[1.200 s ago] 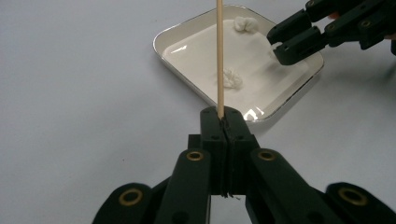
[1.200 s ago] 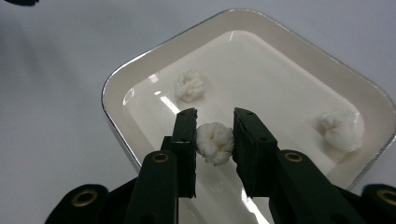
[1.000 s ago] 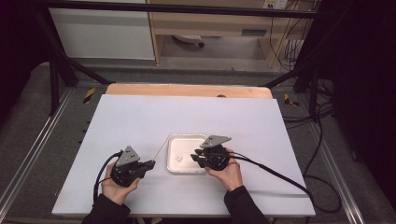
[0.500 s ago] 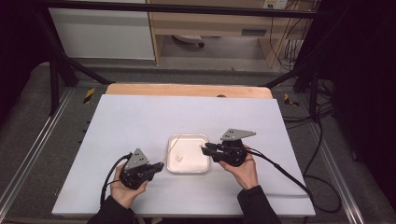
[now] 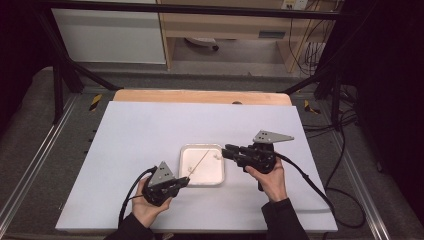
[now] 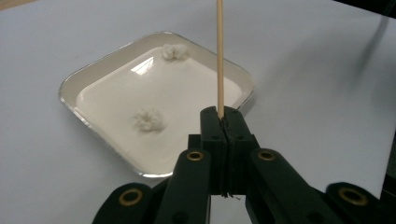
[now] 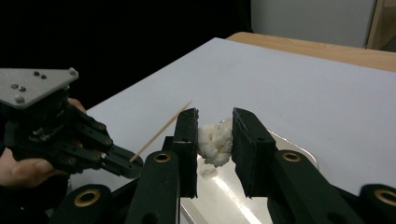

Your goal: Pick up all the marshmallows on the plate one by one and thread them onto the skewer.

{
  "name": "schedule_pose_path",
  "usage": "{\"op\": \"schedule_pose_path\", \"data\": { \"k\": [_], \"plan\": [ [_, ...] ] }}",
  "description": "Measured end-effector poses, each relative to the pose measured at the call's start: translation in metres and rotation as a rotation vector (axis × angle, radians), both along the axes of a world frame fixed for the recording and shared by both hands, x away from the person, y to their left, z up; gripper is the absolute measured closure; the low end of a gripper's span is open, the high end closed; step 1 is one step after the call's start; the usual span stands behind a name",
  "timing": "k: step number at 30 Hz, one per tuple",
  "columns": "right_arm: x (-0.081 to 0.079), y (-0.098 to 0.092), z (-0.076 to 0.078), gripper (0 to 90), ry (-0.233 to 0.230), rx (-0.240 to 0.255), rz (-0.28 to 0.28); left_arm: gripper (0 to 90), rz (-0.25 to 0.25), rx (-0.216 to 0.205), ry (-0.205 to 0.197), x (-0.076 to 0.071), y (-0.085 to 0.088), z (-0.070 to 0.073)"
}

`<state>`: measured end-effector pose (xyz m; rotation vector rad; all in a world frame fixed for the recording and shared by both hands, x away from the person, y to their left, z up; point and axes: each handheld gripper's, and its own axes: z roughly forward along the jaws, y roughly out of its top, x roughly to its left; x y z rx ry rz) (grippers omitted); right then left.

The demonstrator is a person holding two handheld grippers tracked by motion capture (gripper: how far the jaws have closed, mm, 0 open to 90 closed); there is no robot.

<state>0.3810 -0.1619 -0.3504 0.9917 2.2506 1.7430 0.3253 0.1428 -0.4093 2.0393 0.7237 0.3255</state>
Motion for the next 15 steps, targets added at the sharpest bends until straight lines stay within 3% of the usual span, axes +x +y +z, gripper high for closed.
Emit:
{"op": "schedule_pose_path", "data": {
  "k": [7,15],
  "plan": [
    [0.0,-0.007,0.008,72.0,-0.009,0.051,-0.008,88.7,-0.037,-0.001,-0.017,-0.001,-0.018,0.003],
    [0.002,-0.007,0.008,72.3,0.005,0.082,0.0,88.7,-0.049,-0.002,-0.025,-0.004,-0.021,0.002]
  ]
}}
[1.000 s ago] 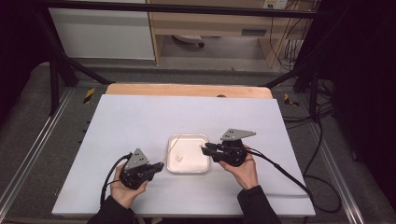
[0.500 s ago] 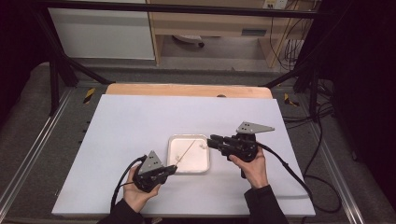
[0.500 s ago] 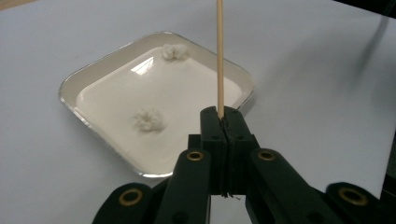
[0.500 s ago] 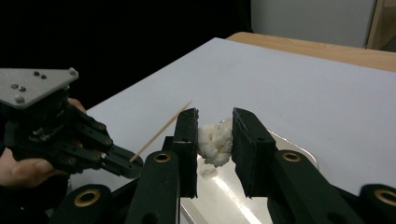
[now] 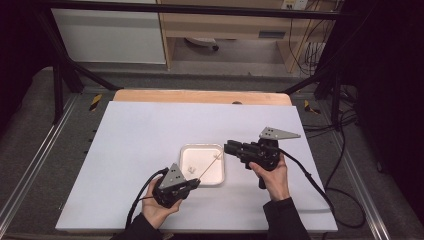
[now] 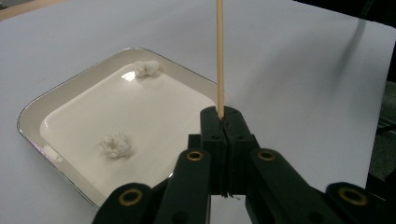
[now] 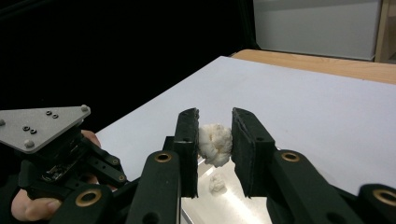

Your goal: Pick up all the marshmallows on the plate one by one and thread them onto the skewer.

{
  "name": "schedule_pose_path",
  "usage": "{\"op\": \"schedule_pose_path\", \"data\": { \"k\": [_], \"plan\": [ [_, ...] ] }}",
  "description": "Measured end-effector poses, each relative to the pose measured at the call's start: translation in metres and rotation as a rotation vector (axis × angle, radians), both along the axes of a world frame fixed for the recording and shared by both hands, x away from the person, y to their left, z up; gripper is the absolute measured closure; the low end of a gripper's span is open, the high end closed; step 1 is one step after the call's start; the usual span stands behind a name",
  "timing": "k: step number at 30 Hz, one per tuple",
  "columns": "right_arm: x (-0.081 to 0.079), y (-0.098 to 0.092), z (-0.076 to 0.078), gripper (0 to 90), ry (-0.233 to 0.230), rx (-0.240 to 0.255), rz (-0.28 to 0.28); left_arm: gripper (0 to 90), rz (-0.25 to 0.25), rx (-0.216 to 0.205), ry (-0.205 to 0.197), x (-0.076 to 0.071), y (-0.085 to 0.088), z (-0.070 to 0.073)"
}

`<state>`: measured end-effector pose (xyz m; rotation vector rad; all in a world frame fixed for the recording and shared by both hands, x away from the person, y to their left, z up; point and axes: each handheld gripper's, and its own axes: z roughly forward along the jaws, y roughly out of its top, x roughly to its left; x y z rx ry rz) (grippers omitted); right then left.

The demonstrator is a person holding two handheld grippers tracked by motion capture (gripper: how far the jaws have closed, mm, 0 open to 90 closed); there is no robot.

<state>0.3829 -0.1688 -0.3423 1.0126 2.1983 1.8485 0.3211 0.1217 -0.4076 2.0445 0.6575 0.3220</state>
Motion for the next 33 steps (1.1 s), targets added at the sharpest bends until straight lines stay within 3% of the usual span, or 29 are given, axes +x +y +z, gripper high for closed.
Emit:
{"op": "schedule_pose_path", "data": {
  "k": [17,33],
  "plan": [
    [0.002,0.005,-0.006,72.7,0.027,0.01,0.026,88.7,-0.007,0.004,-0.011,-0.001,0.001,-0.001],
    [0.001,0.014,-0.014,75.9,0.049,0.056,0.043,88.7,0.016,-0.019,-0.026,-0.004,0.002,-0.003]
  ]
}}
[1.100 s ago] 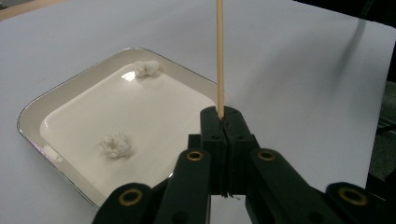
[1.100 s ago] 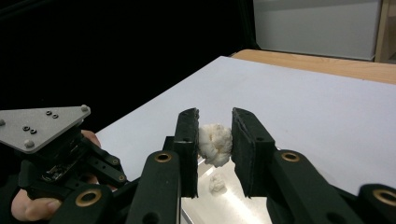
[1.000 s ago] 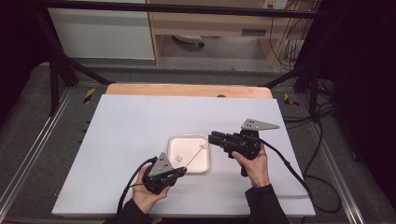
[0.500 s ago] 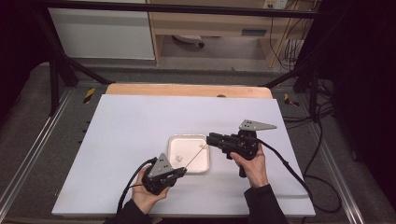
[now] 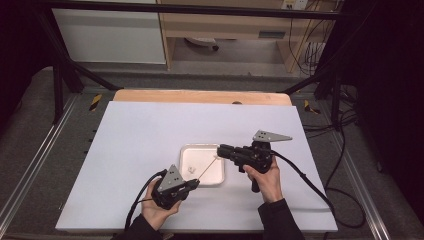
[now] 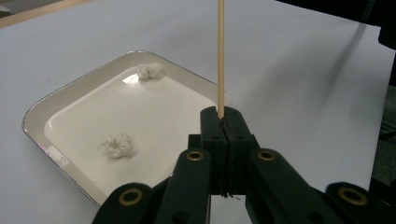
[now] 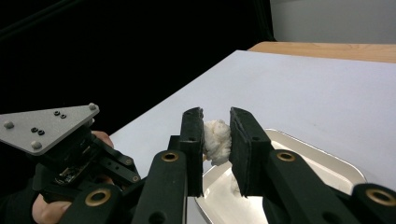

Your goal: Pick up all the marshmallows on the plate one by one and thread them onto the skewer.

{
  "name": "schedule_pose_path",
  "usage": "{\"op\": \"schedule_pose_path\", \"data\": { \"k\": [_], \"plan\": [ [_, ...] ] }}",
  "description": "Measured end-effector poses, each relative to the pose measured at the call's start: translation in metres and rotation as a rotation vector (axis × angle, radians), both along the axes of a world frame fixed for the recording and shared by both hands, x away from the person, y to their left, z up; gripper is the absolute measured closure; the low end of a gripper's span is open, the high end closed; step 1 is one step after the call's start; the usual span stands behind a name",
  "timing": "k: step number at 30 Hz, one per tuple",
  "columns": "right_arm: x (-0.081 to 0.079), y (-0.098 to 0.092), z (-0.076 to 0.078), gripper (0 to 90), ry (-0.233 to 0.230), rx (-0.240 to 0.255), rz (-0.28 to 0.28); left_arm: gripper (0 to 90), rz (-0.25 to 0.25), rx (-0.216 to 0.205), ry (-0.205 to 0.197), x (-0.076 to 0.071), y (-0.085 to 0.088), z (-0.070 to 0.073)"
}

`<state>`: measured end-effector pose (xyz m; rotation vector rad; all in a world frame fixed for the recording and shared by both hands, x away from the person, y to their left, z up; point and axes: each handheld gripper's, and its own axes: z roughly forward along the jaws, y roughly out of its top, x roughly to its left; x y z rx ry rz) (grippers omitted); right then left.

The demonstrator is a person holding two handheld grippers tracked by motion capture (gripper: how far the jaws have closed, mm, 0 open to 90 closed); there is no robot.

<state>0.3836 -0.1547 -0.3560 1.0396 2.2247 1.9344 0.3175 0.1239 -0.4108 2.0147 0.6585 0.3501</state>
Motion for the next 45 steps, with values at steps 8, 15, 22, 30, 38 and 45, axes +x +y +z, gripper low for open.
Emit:
{"op": "schedule_pose_path", "data": {
  "k": [8,15,22,30,38,45],
  "plan": [
    [-0.002,0.005,-0.003,77.7,-0.006,0.024,-0.01,88.7,0.022,-0.02,-0.004,-0.001,0.0,-0.001],
    [-0.004,0.01,-0.008,78.5,-0.008,0.048,-0.022,88.8,0.049,-0.042,-0.013,-0.002,0.001,-0.002],
    [-0.004,0.015,-0.012,79.1,-0.005,0.067,-0.017,88.9,0.049,-0.04,-0.026,-0.003,0.0,-0.002],
    [-0.006,0.017,-0.013,79.9,-0.004,0.083,-0.005,89.0,0.065,-0.031,-0.032,-0.006,0.0,0.0],
    [-0.008,0.019,-0.016,80.4,0.0,0.079,0.005,89.0,0.064,-0.025,-0.034,-0.006,0.0,-0.001],
    [-0.009,0.021,-0.017,80.7,0.002,0.076,0.014,89.0,0.059,-0.012,-0.04,-0.006,-0.001,-0.001]
  ]
}}
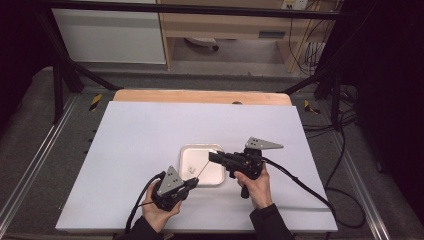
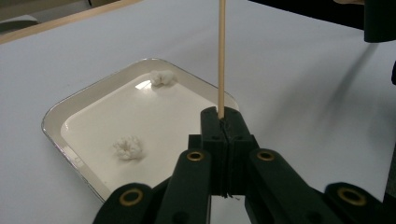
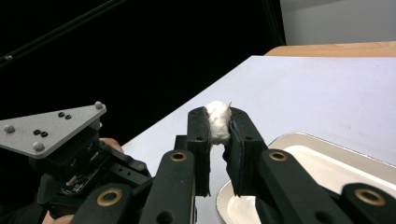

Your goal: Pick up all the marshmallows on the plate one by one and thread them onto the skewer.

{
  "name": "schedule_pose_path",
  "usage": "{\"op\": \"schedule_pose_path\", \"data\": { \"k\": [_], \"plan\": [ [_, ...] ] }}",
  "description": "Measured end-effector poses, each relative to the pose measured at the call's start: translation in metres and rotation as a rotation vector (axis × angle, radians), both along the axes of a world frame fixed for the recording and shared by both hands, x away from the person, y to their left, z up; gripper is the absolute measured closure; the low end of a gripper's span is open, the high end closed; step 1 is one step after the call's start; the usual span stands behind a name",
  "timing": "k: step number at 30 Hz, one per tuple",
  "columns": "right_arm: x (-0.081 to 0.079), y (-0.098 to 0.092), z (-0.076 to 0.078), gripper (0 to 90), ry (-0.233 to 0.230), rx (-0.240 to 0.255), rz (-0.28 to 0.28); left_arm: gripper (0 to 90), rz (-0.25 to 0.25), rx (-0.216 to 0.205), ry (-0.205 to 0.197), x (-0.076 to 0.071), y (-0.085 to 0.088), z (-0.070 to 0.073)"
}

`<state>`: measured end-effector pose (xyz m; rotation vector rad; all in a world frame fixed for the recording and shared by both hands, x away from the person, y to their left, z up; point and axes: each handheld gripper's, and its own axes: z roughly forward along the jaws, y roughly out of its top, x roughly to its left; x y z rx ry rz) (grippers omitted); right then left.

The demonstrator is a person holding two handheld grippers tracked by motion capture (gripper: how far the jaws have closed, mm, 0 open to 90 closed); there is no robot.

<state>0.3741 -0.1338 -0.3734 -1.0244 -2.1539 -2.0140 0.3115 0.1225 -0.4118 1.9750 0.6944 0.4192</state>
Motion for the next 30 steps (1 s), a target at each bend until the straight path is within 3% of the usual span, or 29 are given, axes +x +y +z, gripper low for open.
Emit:
{"op": "schedule_pose_path", "data": {
  "k": [6,21,30],
  "plan": [
    [-0.001,0.0002,-0.001,80.9,0.005,-0.017,0.014,89.0,-0.003,0.028,-0.016,-0.001,-0.0024,-0.0006],
    [-0.0038,0.001,-0.0021,81.7,0.005,-0.031,0.03,89.0,-0.014,0.019,-0.003,-0.0003,-0.0015,0.0014],
    [-0.0044,0.0028,-0.0052,81.9,0.013,-0.04,0.038,89.0,-0.016,0.038,-0.008,-0.0006,-0.003,0.0007]
  ]
}}
